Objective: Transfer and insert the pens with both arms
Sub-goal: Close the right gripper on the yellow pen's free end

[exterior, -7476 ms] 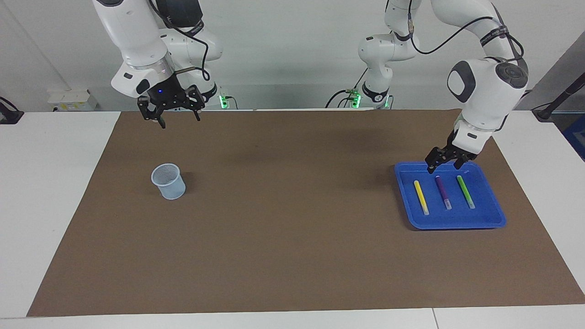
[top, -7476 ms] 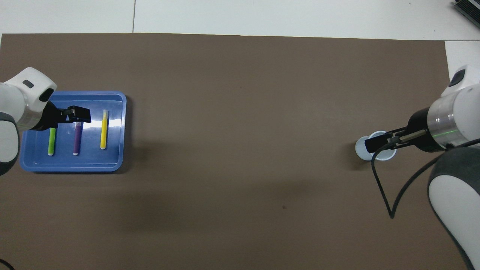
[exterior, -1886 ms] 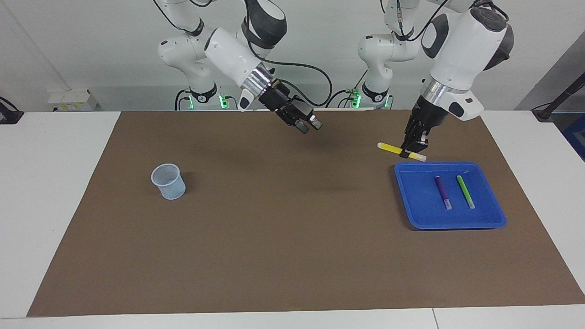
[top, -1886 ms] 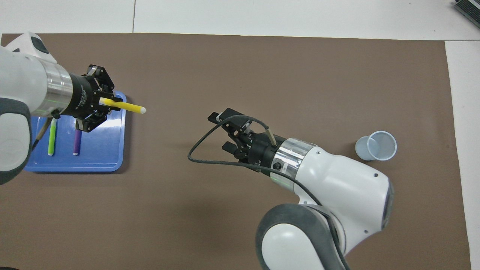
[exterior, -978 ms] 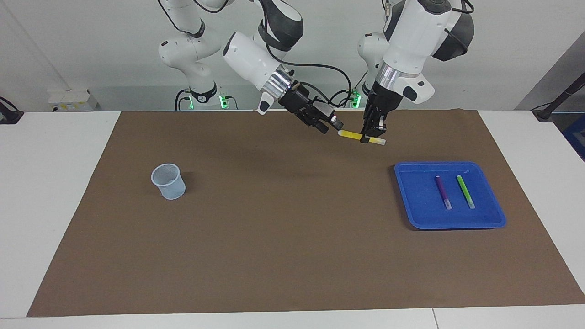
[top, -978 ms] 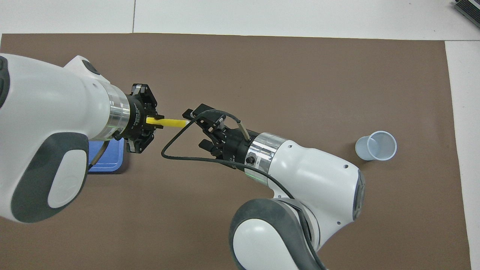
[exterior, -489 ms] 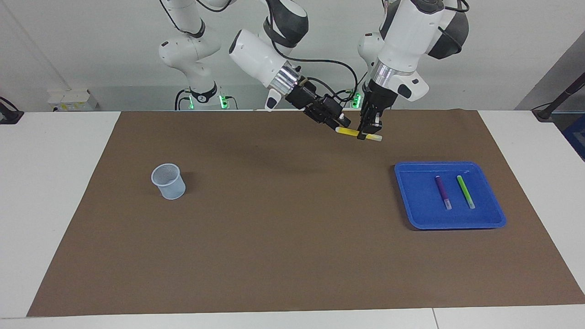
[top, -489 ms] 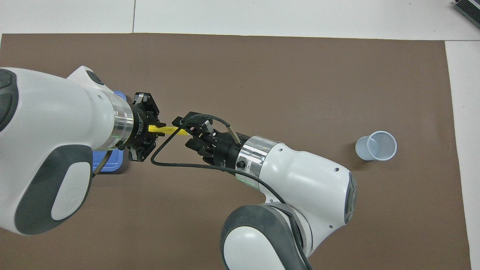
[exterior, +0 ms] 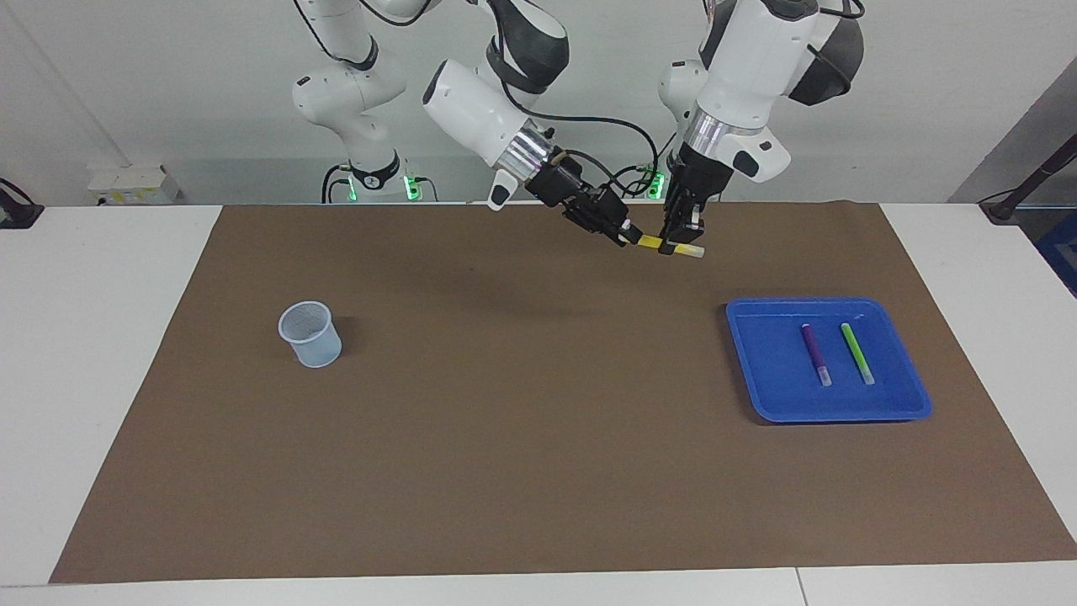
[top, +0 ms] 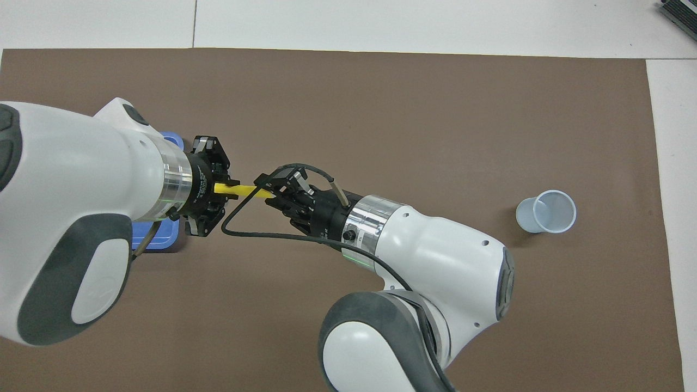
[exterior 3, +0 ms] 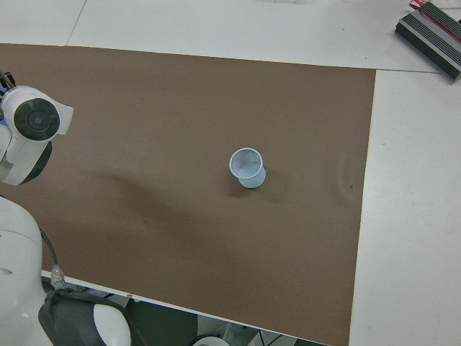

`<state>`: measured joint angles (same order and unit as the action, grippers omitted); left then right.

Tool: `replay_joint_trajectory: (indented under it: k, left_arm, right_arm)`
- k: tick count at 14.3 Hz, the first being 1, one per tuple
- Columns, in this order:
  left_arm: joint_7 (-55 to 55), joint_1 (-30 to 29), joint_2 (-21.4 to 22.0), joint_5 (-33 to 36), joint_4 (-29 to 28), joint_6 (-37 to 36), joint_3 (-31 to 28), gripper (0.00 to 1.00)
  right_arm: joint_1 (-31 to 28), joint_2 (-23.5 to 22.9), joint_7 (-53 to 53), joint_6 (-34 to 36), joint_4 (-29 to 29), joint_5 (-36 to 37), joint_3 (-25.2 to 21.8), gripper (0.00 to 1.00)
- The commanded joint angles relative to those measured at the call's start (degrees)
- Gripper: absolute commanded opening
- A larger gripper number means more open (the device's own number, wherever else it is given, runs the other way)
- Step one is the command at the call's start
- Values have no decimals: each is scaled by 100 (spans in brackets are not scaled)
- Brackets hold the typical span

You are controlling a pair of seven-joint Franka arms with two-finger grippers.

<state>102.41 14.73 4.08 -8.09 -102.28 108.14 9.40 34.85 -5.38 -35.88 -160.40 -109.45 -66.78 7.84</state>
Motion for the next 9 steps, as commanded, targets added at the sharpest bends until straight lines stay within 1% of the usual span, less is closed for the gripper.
replay_joint_trajectory:
  k: [1, 7, 8, 9]
  left_arm:
    - [16, 65, 198, -35, -169, -74, -70, 0]
    - [43, 74, 207, -26, -169, -74, -70, 0]
    - [43, 65, 207, -26, -169, -74, -70, 0]
    - [43, 74, 207, -35, -169, -74, -70, 0]
  right_arm:
    - [5, -94, 20, -114, 126, -133, 16, 42]
    - [13, -94, 20, -114, 134, -142, 16, 42]
    - [22, -94, 20, -114, 134, -142, 16, 40]
    - [22, -94, 29, -123, 134, -142, 16, 34]
